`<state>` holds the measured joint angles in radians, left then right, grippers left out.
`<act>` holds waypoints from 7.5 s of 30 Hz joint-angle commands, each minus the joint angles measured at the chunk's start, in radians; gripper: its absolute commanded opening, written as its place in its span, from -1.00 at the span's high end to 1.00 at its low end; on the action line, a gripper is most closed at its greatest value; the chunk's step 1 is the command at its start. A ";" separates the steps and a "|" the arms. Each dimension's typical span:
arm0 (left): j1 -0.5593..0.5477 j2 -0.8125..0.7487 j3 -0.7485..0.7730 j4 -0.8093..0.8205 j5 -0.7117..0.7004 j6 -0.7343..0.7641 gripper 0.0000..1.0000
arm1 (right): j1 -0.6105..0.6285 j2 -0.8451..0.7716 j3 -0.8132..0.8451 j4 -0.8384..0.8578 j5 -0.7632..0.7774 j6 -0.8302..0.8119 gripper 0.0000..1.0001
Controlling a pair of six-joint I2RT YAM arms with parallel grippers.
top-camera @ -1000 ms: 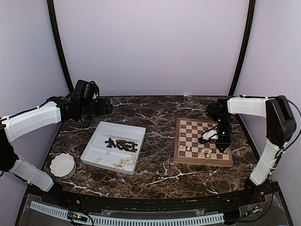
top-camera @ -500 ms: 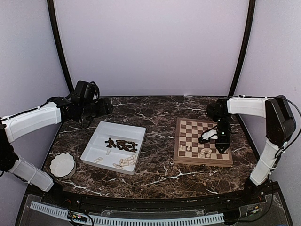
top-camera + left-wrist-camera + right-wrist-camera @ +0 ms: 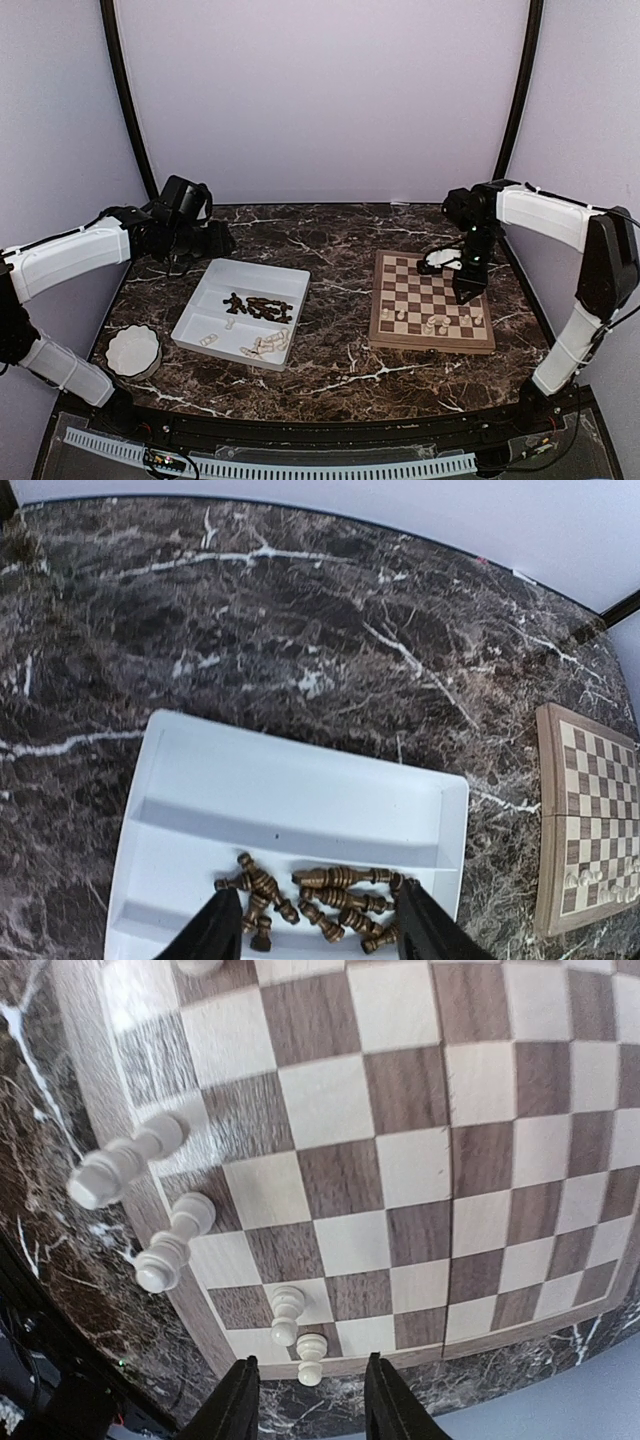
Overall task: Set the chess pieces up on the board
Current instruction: Place the pawn at g2, then pick up the pawn from the storage box, then pass from the left arm to the right, then pass from the right arm to the left, then place the pawn on c2.
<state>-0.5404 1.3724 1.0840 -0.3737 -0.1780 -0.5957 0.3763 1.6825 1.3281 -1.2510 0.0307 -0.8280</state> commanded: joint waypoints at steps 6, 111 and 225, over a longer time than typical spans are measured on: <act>-0.030 0.010 -0.028 -0.359 0.079 0.061 -0.01 | -0.029 -0.121 0.027 0.076 -0.365 0.095 0.22; -0.283 0.316 0.262 0.036 1.312 0.258 0.71 | 0.753 -0.040 0.275 0.317 -0.172 0.004 0.79; -0.483 0.973 1.111 -0.083 0.498 0.703 0.90 | -0.577 -0.595 -0.565 0.820 -0.605 0.478 -0.04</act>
<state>-1.0046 2.3161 2.1296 -0.3920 0.3069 0.0299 -0.1913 1.0737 0.7624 -0.4847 -0.6014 -0.3622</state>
